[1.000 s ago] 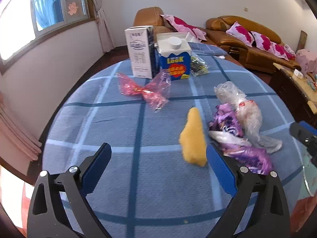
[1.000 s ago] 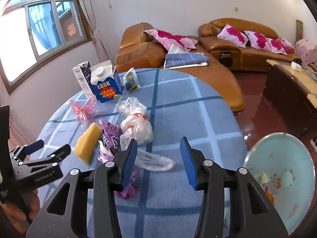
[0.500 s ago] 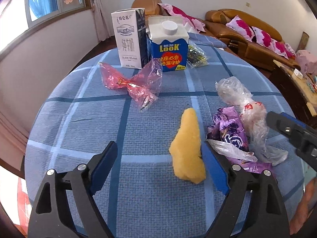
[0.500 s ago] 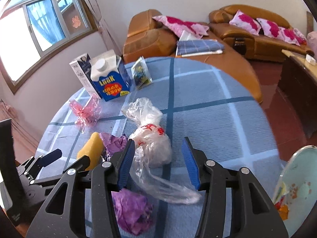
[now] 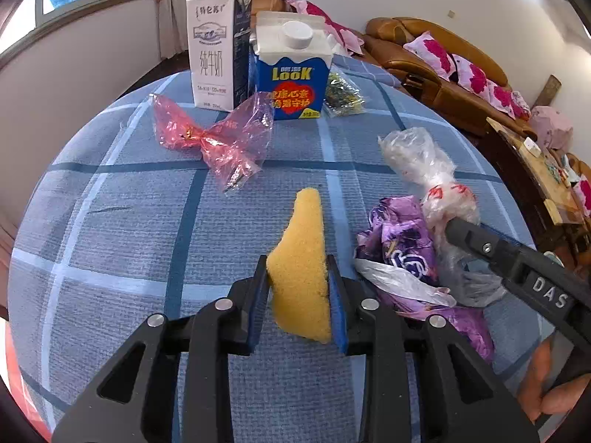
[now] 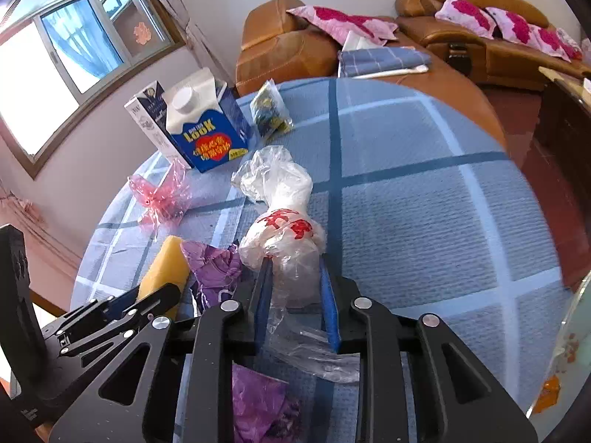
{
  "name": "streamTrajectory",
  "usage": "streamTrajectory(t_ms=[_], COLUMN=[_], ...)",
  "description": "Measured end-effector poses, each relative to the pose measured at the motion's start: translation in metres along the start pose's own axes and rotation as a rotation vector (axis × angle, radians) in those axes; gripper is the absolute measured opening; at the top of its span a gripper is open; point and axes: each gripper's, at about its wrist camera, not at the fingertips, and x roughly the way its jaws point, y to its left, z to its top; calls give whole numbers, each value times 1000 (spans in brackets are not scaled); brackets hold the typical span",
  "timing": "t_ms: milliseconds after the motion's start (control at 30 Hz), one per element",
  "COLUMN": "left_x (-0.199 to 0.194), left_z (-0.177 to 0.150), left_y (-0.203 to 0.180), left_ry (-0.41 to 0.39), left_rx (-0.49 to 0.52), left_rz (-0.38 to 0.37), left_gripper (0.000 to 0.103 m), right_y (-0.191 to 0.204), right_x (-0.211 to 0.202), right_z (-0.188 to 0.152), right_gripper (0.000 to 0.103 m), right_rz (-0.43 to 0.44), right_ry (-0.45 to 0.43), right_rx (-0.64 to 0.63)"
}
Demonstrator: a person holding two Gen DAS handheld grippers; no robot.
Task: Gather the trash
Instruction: 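Grasp the yellow sponge with the left tool while the right tool grasps the clear red-print bag, then carry the yellow sponge and clear bag over the teal bucket with both tools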
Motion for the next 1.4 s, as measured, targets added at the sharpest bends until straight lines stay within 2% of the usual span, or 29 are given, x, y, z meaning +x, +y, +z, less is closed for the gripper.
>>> streamTrajectory(t_ms=[267,433,600,1400], left_x=[-22,-42,-55,-107], left_z=[-3,-8,-17,-42], left_y=[10,17,19,-37], left_ry=[-34,-65,-75,-140], left_rx=[-29,-38,-43,85], left_rz=[-1,-9,-13,31], left_gripper=[28,28,28,28], right_y=[-2,3,1,-21], right_x=[-37,-60,-76,-141], right_z=[-4,-15,-25,-71], right_gripper=[23,23,23,23], right_rz=[-12,-56,-60,-117], right_ry=[-80,-134,-157,-238], right_rx=[10,-12,5,42])
